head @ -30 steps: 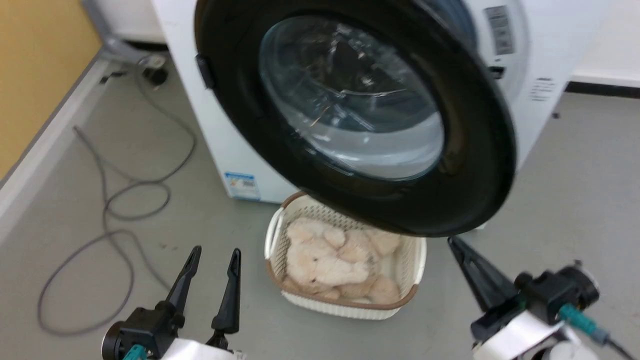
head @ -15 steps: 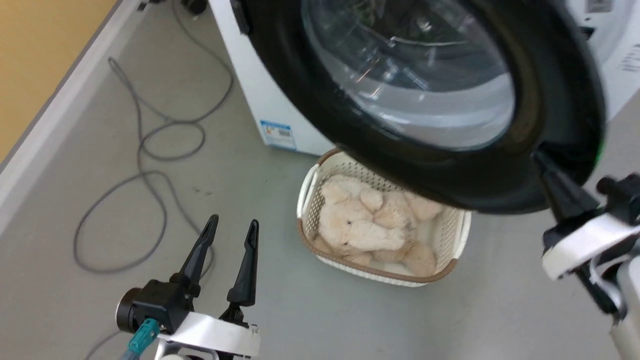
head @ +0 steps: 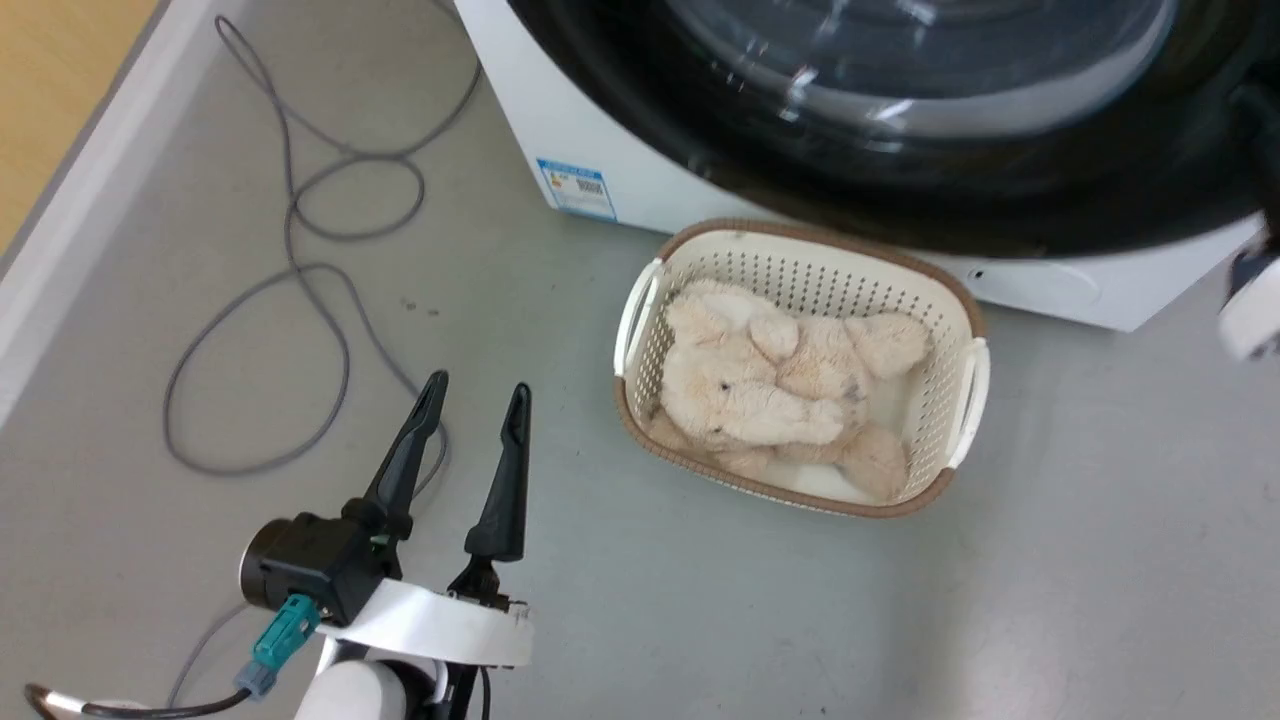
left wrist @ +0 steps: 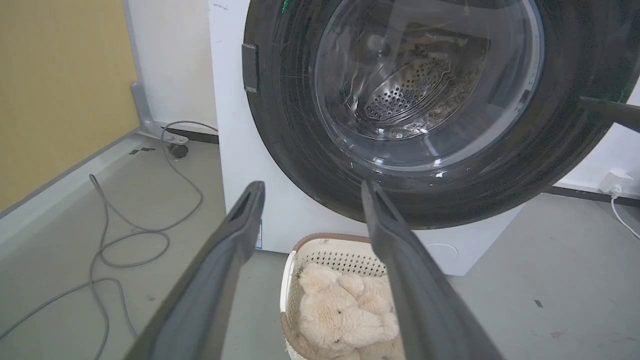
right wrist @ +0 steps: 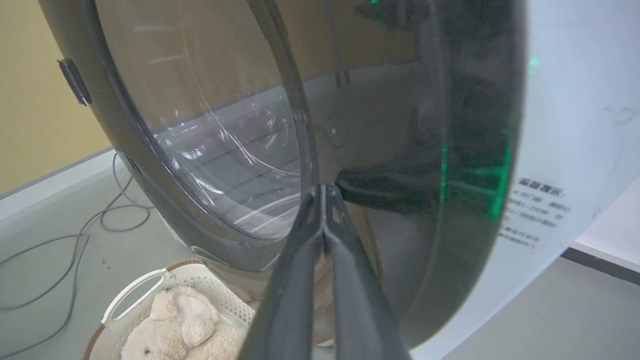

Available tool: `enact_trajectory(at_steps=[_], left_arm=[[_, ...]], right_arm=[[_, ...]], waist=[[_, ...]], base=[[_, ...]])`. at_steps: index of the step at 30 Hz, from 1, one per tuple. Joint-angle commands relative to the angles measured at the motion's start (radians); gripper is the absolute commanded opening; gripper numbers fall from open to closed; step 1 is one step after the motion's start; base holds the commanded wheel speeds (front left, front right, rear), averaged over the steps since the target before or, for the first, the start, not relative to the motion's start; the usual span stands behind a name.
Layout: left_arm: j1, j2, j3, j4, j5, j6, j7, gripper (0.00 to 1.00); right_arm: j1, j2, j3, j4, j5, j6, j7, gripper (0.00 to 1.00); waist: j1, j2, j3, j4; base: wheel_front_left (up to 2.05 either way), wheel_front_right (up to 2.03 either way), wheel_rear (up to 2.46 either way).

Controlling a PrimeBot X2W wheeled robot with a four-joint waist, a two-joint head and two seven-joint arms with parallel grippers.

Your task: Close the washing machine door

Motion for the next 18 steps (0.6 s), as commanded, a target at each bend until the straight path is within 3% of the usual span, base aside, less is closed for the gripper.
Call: enact_trajectory(at_steps=[1, 9, 18], left_arm=[[-0.020, -0.001, -0.002, -0.006, -0.005, -0.005, -0.004, 1.00], [-0.046, -0.002, -0.016, -0.006, -0.016, -0.002, -0.004, 1.00], [-0.042, -0.002, -0.011, 0.006, -0.010, 0.010, -0.004, 1.00]], right_arm=[[-0.042, -0.015, -0.013, 0.018, -0.001, -0.002, 0.007, 0.00], [-0.180, -0.009, -0.098, 0.125, -0.007, -0.002, 0.048, 0.00], [-0.186, 0.026, -0.110, 0.172, -0.037, -0.002, 0.013, 0.00]], waist=[[-0.0001, 0.0000, 0.020, 0.009], [-0.0001, 0.0000, 0.065, 0.031], [-0.0001, 0.0000, 0.036, 0.019]], base=[[0.00, 0.00, 0.00], [0.00, 0.00, 0.00], [0.00, 0.00, 0.00]])
